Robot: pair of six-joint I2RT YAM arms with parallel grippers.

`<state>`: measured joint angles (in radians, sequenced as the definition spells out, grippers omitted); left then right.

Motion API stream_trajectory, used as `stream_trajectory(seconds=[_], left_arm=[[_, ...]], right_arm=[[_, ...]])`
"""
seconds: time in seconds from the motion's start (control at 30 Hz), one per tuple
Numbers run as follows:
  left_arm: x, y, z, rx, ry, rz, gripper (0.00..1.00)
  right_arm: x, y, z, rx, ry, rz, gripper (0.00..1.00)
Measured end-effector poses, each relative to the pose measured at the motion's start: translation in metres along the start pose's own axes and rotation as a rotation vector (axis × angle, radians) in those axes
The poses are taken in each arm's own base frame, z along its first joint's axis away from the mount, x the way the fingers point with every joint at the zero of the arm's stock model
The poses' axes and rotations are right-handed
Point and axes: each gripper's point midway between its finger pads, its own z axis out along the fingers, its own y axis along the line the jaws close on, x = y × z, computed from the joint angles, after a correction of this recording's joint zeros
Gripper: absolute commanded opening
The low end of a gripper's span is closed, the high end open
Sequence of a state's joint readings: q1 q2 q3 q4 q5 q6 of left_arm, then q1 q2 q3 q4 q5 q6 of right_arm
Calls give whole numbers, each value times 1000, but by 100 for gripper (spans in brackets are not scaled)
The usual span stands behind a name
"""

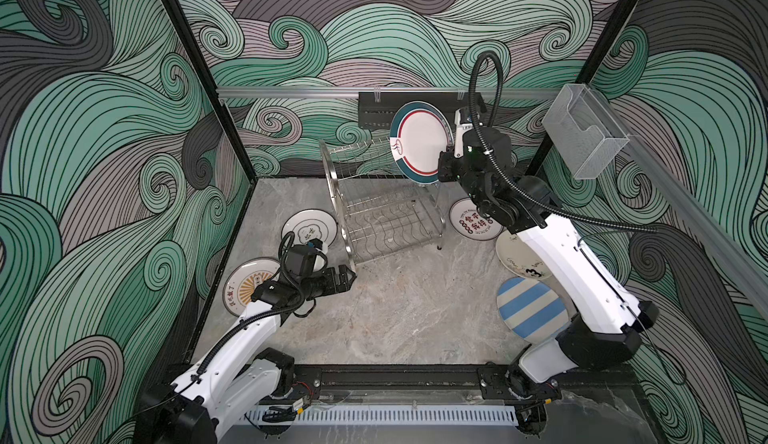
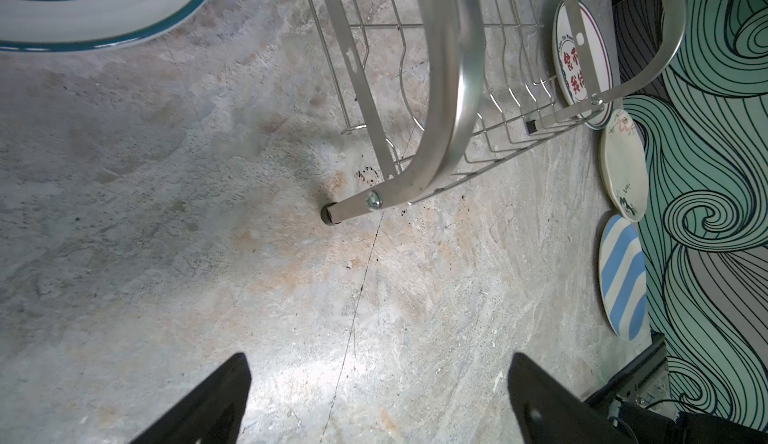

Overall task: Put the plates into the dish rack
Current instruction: 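Lift the upright green-rimmed plate with the right gripper into the rack, then lower the green-rimmed plate into the slot beside the striped plate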

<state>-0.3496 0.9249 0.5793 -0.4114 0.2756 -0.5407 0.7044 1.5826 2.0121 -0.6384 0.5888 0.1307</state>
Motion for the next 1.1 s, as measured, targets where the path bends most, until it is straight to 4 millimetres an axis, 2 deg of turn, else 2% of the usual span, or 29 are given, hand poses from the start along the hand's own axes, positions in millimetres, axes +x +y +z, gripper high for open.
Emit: stream_trajectory(seconds=[0.37, 0.63, 0.93, 1.1], left_arm=[[4, 1, -5, -6, 5, -3, 99], [0, 0, -11, -4, -26, 3, 99], [0, 1, -12, -11, -32, 1, 99], [0, 1, -13, -9, -40, -2, 99]], right_arm=[[-2, -3, 16, 122, -55, 7, 0], [19, 0, 29, 153, -37, 16, 0], [11, -1, 31, 189, -78, 45, 0], [16, 4, 37, 193, -72, 38, 0]])
